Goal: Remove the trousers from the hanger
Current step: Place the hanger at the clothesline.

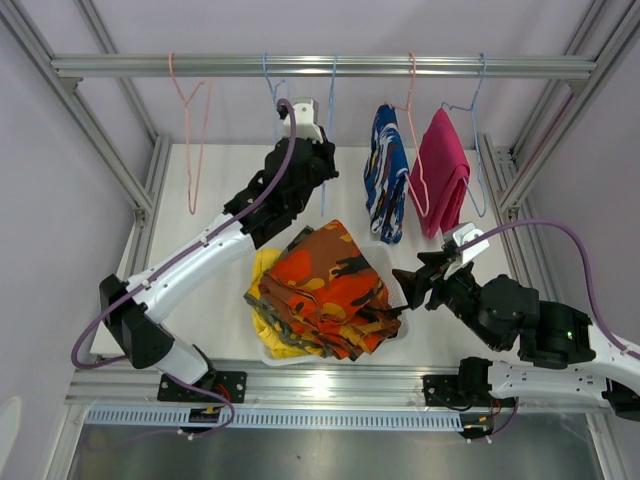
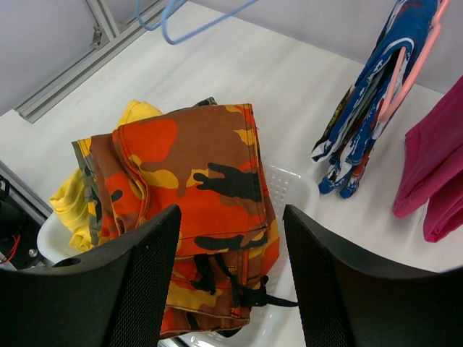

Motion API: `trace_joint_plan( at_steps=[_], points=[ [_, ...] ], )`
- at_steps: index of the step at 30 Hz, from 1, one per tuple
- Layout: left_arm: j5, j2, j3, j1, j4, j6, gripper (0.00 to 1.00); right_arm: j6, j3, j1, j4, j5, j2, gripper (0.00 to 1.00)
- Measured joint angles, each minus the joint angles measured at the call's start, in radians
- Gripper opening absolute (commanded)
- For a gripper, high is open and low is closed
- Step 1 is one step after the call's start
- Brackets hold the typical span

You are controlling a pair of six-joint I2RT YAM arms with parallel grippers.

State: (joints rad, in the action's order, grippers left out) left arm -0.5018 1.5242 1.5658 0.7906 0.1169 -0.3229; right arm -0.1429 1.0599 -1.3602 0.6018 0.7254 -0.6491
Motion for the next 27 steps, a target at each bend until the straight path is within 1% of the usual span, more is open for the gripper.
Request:
trace_joint_plan(
  at_steps=[2, 4, 5, 7, 9, 10, 12, 13, 14, 15, 17, 19, 20, 21, 22, 24, 25, 27],
  points=[
    [0.001, -0.001, -0.015, 0.011, 0.01, -0.006, 0.29, -0.003, 0.0, 0.0, 0.0, 0.0, 0.0, 0.64],
    [0.002, -0.002, -0.032, 0.024, 0.023, -0.01, 0.33, -0.003, -0.002, 0.0, 0.0, 0.0, 0.0, 0.64],
    [0.001, -0.006, -0.044, 0.03, 0.028, -0.011, 0.38, -0.004, -0.003, 0.0, 0.0, 0.0, 0.0, 0.61],
    [0.0, -0.02, -0.068, 0.039, 0.036, -0.009, 0.42, -0.005, -0.005, 0.0, 0.0, -0.002, 0.0, 0.57],
    [-0.001, -0.046, -0.095, 0.044, 0.046, -0.01, 0.45, -0.007, -0.005, 0.0, 0.0, -0.008, 0.0, 0.47],
    [-0.001, -0.064, -0.107, 0.047, 0.052, -0.01, 0.47, -0.011, -0.005, 0.0, 0.0, -0.009, 0.0, 0.38],
    [-0.018, -0.1, -0.121, 0.053, 0.063, -0.009, 0.51, -0.018, -0.005, 0.0, 0.001, -0.012, 0.0, 0.23],
    [-0.027, -0.12, -0.124, 0.055, 0.068, -0.009, 0.52, -0.02, -0.005, 0.0, 0.002, -0.014, 0.0, 0.16],
    [-0.035, -0.14, -0.127, 0.057, 0.069, -0.008, 0.53, -0.024, -0.005, 0.0, 0.002, -0.015, 0.001, 0.05],
    [-0.042, -0.163, -0.132, 0.058, 0.069, -0.008, 0.55, -0.028, -0.005, 0.0, 0.004, -0.016, 0.002, 0.0],
    [-0.042, -0.209, -0.138, 0.061, 0.068, 0.003, 0.62, -0.041, -0.005, 0.0, 0.008, -0.017, 0.008, 0.0],
    [-0.029, -0.247, -0.137, 0.066, 0.061, 0.016, 0.64, -0.045, -0.005, 0.0, 0.01, -0.015, 0.015, 0.0],
    [-0.018, -0.259, -0.13, 0.067, 0.062, 0.019, 0.66, -0.046, -0.005, 0.0, 0.01, -0.014, 0.018, 0.04],
    [0.0, -0.264, -0.114, 0.068, 0.07, 0.022, 0.69, -0.048, -0.005, 0.0, 0.011, -0.01, 0.019, 0.09],
    [0.019, -0.263, -0.093, 0.069, 0.073, 0.027, 0.71, -0.052, -0.005, 0.0, 0.011, -0.007, 0.02, 0.14],
    [0.065, -0.253, -0.054, 0.071, 0.075, 0.029, 0.77, -0.061, -0.005, 0.0, 0.013, -0.001, 0.019, 0.35],
    [0.097, -0.246, -0.033, 0.072, 0.08, 0.028, 0.79, -0.061, -0.005, 0.0, 0.014, 0.006, 0.019, 0.43],
    [0.159, -0.229, 0.0, 0.073, 0.08, 0.027, 0.87, -0.068, -0.001, 0.0, 0.017, 0.023, 0.014, 0.56]
  ],
)
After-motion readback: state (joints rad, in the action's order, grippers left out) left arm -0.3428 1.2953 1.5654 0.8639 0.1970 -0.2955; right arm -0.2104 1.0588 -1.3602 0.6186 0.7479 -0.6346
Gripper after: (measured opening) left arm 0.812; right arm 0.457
